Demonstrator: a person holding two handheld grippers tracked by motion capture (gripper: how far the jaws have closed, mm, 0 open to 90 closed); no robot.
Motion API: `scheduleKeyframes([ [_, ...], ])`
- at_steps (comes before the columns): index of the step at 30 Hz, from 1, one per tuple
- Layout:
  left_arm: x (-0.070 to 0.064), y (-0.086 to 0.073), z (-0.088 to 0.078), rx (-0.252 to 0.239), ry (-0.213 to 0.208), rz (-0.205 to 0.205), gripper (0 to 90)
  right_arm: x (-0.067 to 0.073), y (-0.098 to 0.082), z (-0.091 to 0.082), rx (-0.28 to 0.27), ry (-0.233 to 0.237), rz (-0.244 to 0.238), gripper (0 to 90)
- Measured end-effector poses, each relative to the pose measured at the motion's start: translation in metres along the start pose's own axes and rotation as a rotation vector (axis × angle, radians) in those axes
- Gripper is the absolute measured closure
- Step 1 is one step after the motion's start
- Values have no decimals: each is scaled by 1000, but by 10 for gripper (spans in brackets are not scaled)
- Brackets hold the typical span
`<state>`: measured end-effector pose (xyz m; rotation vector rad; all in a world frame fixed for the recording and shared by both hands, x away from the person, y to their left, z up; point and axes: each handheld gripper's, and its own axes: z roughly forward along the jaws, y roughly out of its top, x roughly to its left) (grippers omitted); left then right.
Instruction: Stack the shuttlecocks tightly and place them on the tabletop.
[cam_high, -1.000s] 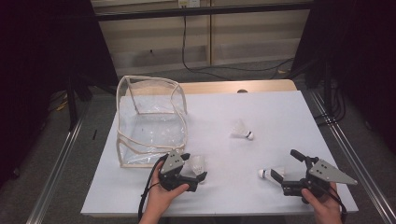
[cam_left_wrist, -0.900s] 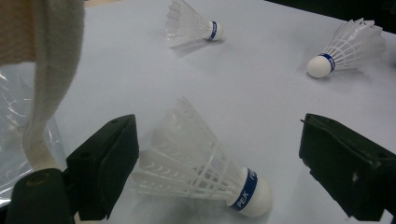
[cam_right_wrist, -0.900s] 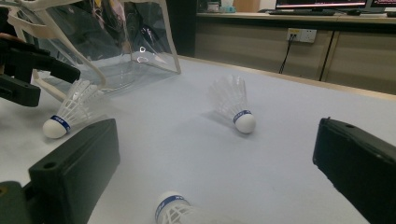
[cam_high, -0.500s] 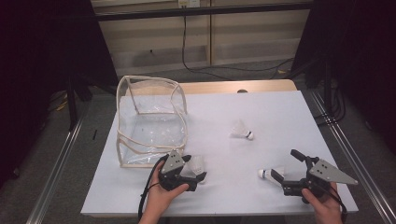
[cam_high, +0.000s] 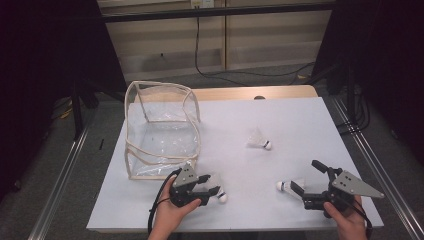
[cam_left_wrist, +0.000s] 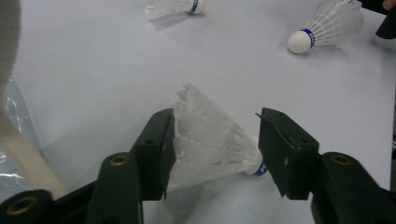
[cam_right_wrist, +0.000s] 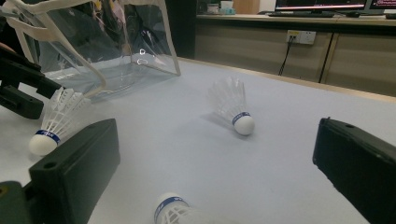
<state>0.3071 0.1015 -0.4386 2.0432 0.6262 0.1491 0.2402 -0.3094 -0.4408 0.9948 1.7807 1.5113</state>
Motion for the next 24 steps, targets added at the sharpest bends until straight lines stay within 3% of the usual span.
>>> scheduleKeyframes([
  [8,-3,1,2,20,-53,-24,645,0,0,0,0,-2,-1,4],
  [14,-7,5,-1,-15,-87,-38,841,0,0,0,2,-2,4,4],
  [18,-13,9,-2,-21,-107,-48,875,-1,0,-1,0,-3,2,4],
  [24,-21,18,-2,-23,-69,-38,887,-1,0,-1,-4,-7,4,4],
])
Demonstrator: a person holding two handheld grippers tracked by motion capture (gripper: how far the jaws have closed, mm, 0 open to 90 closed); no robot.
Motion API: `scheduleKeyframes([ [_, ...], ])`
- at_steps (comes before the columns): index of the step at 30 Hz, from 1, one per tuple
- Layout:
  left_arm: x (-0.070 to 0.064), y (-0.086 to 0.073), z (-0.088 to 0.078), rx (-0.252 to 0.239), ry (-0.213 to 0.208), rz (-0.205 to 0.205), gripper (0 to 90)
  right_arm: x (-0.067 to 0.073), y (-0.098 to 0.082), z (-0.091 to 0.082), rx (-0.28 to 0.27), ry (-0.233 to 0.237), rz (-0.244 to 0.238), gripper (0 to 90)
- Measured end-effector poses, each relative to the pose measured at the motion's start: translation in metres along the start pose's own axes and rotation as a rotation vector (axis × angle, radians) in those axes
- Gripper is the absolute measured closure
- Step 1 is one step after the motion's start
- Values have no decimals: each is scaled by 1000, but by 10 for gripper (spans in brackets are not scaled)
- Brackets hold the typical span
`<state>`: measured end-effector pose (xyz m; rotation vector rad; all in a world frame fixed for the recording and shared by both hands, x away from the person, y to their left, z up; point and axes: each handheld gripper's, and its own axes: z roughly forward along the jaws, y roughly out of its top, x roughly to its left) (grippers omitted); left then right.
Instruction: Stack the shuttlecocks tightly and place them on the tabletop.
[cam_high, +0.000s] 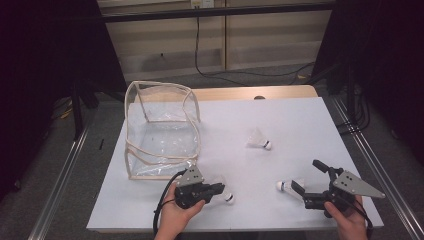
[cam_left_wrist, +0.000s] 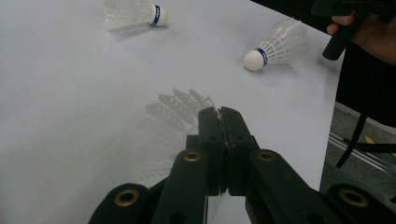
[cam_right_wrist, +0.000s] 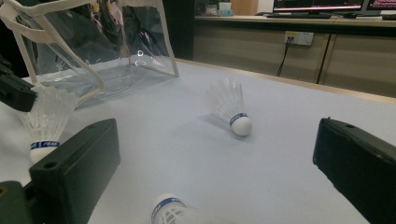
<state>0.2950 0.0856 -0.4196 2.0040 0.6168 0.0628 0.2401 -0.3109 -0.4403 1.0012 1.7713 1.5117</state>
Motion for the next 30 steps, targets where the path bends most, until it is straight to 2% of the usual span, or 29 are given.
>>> scheduleKeyframes([
  [2,-3,3,-1,-13,17,-2,890,0,0,0,1,0,1,4],
  [3,-5,6,-1,-12,40,3,890,0,0,0,1,1,2,4],
  [8,-6,11,4,-12,55,-13,891,0,0,0,0,0,1,4],
  [19,-11,30,25,-27,140,-29,893,0,0,1,-1,3,2,3],
  [22,-10,39,34,-39,161,-36,892,0,0,1,0,5,3,4],
  [30,-3,52,41,-54,210,-47,892,-1,0,0,1,6,3,4],
])
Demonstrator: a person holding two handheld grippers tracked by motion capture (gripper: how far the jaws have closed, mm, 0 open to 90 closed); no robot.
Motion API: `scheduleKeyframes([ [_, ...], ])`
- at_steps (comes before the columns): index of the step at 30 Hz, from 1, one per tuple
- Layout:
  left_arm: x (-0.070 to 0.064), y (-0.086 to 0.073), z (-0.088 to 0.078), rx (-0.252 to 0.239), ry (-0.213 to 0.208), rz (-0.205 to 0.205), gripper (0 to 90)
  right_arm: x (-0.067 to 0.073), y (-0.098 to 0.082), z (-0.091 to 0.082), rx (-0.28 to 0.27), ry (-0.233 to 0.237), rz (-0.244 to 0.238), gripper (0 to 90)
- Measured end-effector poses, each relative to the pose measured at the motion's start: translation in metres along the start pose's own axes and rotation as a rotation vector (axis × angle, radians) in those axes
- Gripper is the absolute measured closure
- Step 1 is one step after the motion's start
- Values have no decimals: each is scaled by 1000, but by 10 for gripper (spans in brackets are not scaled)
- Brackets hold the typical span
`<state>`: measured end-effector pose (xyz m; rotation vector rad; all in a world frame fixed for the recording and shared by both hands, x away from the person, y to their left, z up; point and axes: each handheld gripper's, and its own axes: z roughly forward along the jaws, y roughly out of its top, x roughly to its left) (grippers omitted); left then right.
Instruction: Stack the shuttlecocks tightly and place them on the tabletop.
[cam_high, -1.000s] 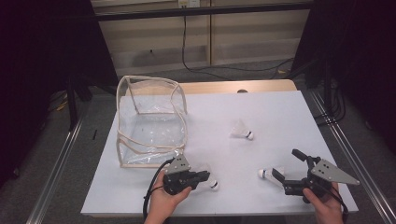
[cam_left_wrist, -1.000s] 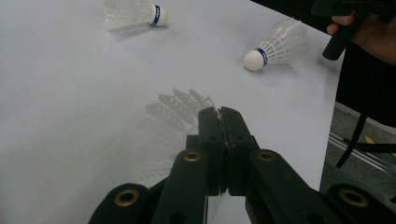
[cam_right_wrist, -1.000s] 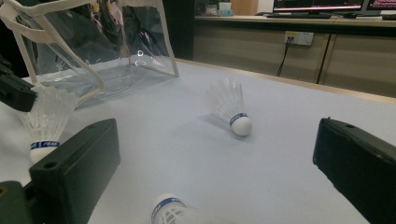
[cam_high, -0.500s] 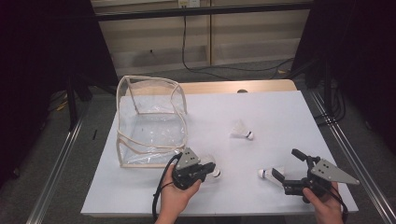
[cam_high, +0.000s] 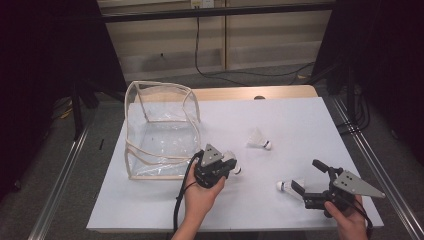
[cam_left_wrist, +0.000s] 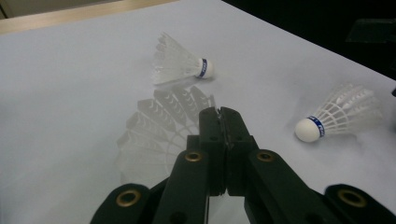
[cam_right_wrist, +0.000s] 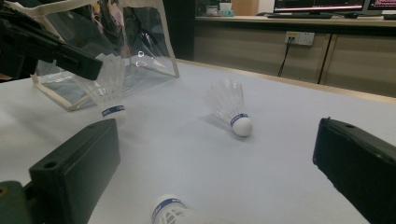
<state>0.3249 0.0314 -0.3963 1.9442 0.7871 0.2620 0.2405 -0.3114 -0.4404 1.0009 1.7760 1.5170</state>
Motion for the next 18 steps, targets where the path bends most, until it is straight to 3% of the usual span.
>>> scheduleKeyframes([
  [10,5,12,12,-4,46,-17,892,1,0,0,-2,2,-1,4],
  [18,5,18,19,-4,89,-7,891,1,0,0,-3,0,-1,3],
])
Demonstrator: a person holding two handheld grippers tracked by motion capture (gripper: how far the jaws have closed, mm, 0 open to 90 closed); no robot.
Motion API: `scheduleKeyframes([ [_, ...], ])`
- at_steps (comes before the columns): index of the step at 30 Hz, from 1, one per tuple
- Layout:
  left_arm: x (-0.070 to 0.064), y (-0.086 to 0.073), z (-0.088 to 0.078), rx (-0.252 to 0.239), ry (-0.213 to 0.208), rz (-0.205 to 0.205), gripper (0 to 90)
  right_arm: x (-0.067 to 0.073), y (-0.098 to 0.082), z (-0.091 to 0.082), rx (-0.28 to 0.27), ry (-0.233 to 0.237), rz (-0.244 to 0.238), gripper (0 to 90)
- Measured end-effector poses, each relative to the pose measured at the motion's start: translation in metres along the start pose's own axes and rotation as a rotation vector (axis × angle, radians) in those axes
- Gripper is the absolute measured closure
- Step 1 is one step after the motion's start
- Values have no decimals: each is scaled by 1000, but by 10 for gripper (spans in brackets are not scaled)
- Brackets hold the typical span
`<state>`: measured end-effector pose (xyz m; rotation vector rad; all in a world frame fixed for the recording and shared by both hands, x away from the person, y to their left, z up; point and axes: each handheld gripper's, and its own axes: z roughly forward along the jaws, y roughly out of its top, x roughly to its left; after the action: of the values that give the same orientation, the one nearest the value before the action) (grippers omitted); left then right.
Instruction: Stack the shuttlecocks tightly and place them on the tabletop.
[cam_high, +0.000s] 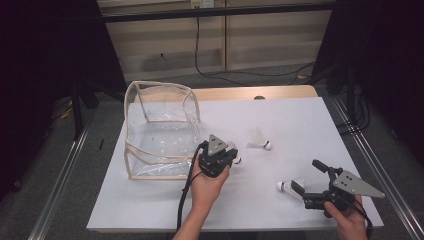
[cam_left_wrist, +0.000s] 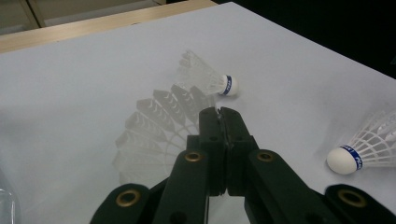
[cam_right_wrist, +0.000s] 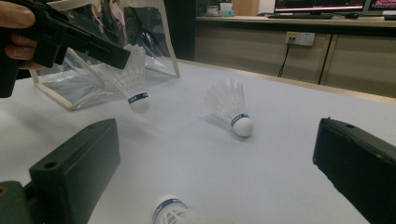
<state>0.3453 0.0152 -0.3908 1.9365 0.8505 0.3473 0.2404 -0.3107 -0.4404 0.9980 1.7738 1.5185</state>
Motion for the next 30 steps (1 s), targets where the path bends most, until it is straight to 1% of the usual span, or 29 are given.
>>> scheduleKeyframes([
  [1,-1,0,1,3,-3,-5,891,0,0,0,1,1,-1,4],
  [3,-3,0,4,6,-5,-1,891,0,0,0,1,1,0,4],
  [6,-4,1,8,8,10,-6,891,0,0,0,1,3,-2,4],
  [12,-1,3,13,21,67,-13,891,0,0,0,1,1,-2,4],
  [13,-1,4,14,23,77,-1,891,0,0,0,0,2,-3,4],
  [14,-1,4,15,23,87,-3,891,0,0,0,0,2,-3,4],
  [16,0,6,17,28,106,8,890,0,0,0,1,2,-3,4],
  [17,0,7,18,30,113,10,890,-1,0,0,2,3,-2,4],
  [18,0,7,20,29,118,-3,890,0,0,0,1,2,-2,3],
  [19,1,8,21,36,127,13,890,0,0,0,-1,3,-1,4],
  [20,1,9,23,37,134,7,890,0,0,0,-3,2,0,4],
  [22,2,10,26,44,144,11,890,0,0,0,-3,1,0,4],
  [24,3,11,28,50,157,4,889,0,0,0,-3,4,0,4],
  [27,6,12,31,61,187,5,889,-1,0,-1,-1,2,0,3],
  [28,6,12,32,62,207,1,889,-1,0,-1,-1,2,0,3],
  [29,8,12,33,68,219,8,888,-1,0,-1,-3,2,1,3],
  [30,8,13,33,72,226,0,888,-1,0,-1,-3,2,1,4],
])
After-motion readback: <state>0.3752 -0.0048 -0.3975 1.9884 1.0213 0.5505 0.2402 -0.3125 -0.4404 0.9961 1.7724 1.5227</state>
